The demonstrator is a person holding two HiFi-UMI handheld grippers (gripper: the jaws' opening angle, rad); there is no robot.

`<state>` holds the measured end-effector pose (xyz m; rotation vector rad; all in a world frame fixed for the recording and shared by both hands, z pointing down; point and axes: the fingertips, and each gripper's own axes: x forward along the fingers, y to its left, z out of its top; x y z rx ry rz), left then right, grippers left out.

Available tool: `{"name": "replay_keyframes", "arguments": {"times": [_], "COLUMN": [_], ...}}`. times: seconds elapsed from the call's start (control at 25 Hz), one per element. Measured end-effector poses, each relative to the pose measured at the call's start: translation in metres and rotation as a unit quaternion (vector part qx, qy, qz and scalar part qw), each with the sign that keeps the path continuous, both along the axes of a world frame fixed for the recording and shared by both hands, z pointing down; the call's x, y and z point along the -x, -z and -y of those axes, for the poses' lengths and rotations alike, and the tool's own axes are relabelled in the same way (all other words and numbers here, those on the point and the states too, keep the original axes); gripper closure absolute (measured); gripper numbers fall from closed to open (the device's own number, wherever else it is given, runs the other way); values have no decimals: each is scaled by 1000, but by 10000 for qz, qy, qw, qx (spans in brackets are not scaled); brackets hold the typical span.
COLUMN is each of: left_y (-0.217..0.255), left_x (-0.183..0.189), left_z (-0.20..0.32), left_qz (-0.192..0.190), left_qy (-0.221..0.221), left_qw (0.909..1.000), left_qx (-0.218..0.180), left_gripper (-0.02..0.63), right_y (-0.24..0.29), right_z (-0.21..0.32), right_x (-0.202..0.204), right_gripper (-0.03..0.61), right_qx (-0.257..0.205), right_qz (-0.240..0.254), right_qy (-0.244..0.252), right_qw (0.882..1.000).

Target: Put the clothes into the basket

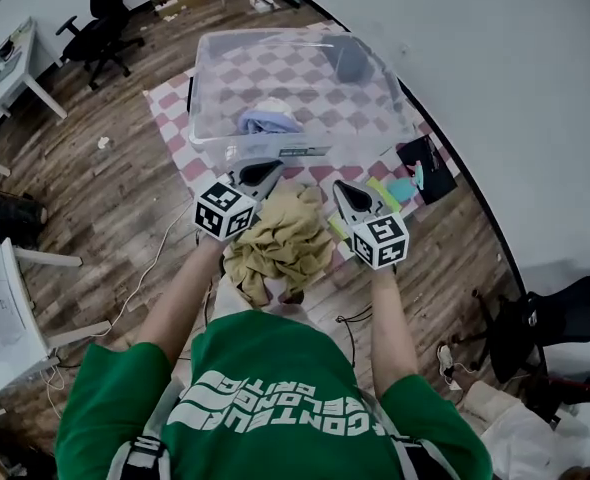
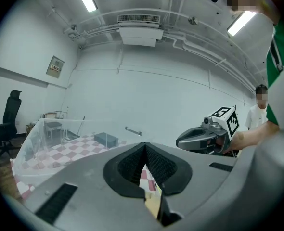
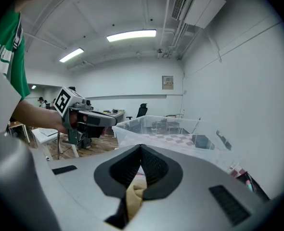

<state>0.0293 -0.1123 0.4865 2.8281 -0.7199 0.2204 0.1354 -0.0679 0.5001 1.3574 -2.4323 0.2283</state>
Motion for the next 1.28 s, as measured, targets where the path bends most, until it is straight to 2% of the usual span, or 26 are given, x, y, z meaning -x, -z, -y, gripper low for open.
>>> {"name": "replay_keyframes", "arguments": {"times": [0.28, 0.64, 0.84, 1.08, 1.12, 1.16, 1.2, 1.28], "left_y": [-13, -67, -99, -133, -140, -147, -155, -171], "left_x": [18, 65, 88, 106, 109, 113, 116, 120], "left_z": [-13, -31, -49, -67, -68, -69, -70, -74], "left_qz": [27, 242, 359, 567, 592, 631, 695, 904], "left_qy": [317, 765, 897, 861, 868, 871, 856, 718], "left_qw": [9994, 9956, 9931, 9910, 9903, 9894, 9883, 9865], "left_qx": [94, 482, 660, 852, 908, 977, 1052, 1159], "left_gripper": [612, 611, 611, 609, 605, 578, 505, 410], "right_y": [-16, -74, -108, -151, -159, -168, -177, -194], "right_z": [-15, -35, -44, -56, -59, -62, -65, -72], "right_x": [-4, 3, 10, 16, 17, 19, 20, 21], "right_gripper": [569, 569, 568, 564, 550, 498, 421, 361], "right_qx": [138, 569, 784, 1198, 1311, 1428, 1528, 1647], "right_qz": [-26, -208, -324, -423, -468, -526, -610, -868], "right_qy": [138, 339, 433, 574, 625, 688, 754, 885], "right_qw": [9998, 9976, 9955, 9902, 9883, 9860, 9835, 9785]}}
